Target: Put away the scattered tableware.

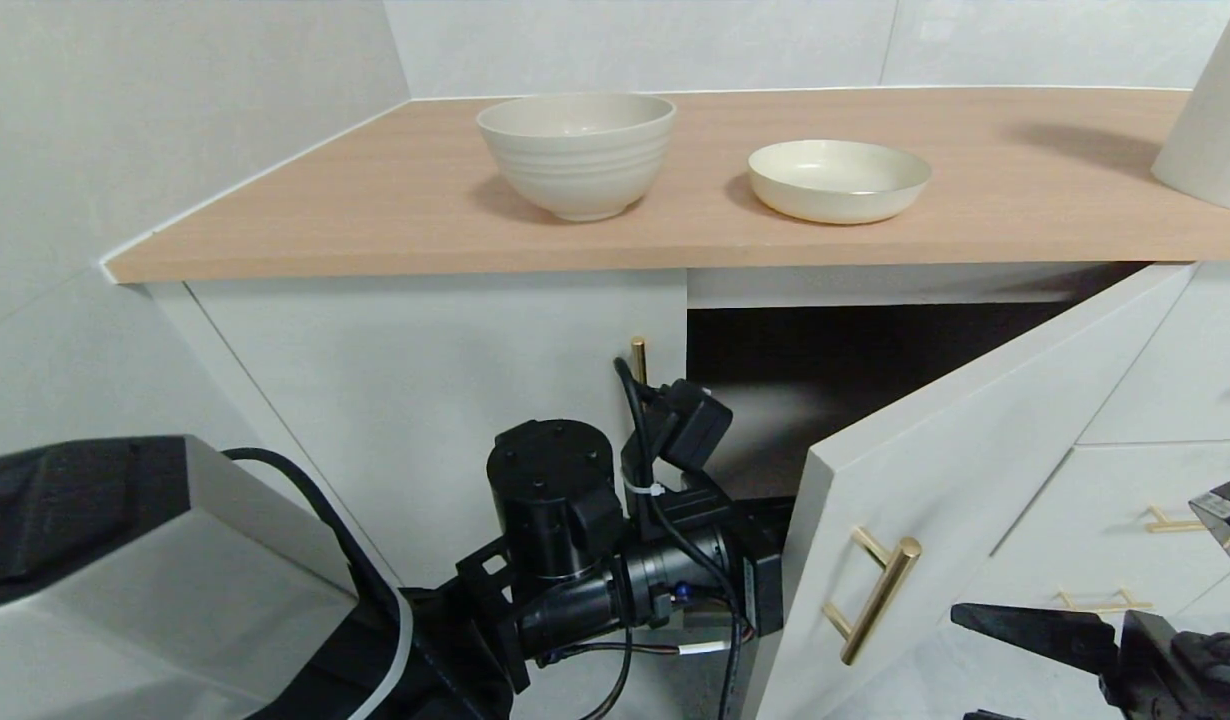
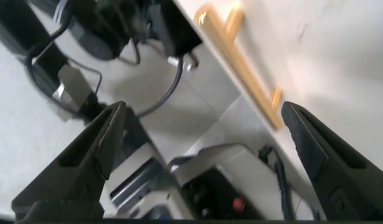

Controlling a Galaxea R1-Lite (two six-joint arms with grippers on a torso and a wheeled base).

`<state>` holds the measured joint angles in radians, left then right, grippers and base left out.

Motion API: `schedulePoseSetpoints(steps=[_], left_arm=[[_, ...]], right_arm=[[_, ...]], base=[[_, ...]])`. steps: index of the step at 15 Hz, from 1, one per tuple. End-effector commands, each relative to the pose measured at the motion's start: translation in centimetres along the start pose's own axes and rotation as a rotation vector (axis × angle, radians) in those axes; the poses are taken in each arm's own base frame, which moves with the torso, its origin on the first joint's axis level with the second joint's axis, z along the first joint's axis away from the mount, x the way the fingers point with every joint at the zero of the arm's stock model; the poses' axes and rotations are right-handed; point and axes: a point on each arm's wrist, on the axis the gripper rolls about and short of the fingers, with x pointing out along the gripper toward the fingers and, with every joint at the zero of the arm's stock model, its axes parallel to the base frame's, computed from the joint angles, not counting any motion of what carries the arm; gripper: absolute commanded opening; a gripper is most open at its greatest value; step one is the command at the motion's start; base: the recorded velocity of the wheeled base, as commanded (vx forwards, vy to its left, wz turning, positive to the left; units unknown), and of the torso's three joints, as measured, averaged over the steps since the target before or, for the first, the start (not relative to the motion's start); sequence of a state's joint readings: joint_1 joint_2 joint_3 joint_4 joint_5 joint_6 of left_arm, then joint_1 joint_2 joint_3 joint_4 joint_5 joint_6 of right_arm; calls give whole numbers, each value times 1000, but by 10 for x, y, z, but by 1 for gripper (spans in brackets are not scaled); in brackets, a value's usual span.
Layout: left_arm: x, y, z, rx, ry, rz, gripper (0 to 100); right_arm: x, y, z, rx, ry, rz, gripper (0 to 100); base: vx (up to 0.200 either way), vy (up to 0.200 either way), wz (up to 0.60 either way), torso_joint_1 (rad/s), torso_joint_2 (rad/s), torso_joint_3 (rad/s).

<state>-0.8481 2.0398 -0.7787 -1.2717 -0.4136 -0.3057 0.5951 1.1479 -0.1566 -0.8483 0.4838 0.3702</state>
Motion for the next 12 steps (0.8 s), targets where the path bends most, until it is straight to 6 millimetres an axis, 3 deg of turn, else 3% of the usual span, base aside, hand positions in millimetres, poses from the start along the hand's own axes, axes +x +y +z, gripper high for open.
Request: schedulePoseSetpoints(steps=[1,7,12], left_arm=[[0,0,0,-3,7,1,0],[7,-2,8,-4,6,-2,0],[15,1,7,-7,15,-1,0]], right_arm=[[-19,11,2,-20,-35,18,100],[-27,16,2,-38,-63,40,100],[-27,16,2,-37,-62,40,100]], base=[[0,0,0,0,0,0],[0,0,0,0,0,0],[-200,0,0,7,2,2]])
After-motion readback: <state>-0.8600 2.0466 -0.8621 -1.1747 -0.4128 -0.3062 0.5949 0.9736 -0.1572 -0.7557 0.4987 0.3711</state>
